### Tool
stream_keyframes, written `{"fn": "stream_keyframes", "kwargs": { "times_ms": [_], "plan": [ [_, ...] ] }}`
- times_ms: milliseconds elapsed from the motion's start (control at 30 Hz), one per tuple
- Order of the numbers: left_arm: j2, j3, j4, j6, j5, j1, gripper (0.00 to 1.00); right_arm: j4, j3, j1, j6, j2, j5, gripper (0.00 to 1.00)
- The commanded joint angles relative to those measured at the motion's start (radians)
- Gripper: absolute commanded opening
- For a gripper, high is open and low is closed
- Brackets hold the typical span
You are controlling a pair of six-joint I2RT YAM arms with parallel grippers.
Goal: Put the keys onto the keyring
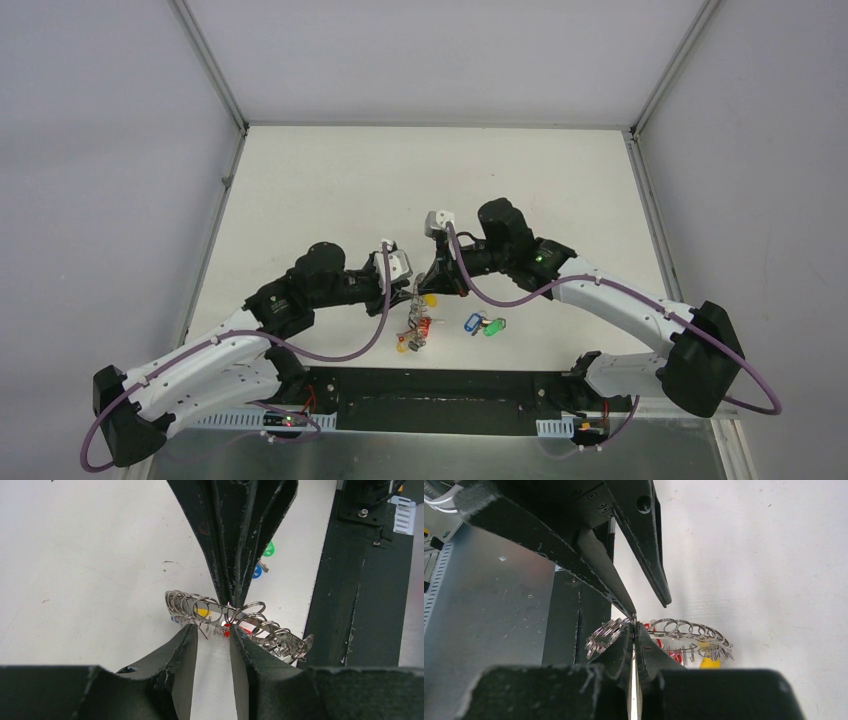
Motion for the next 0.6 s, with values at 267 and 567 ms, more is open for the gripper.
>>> {"fn": "stream_keyframes", "kwargs": {
  "times_ms": [267, 567],
  "plan": [
    [-0.039, -0.014, 0.062, 0.013, 0.129, -0.019, 0.31, 0.077, 0.023, -0.008, 0.016, -0.031, 0.004, 0.0],
    [-0.045, 0.025, 0.041, -0.035, 0.035, -0.022, 0.29, 0.077, 0.026, -0.011, 0.04, -0.031, 0.029, 0.0]
  ]
}}
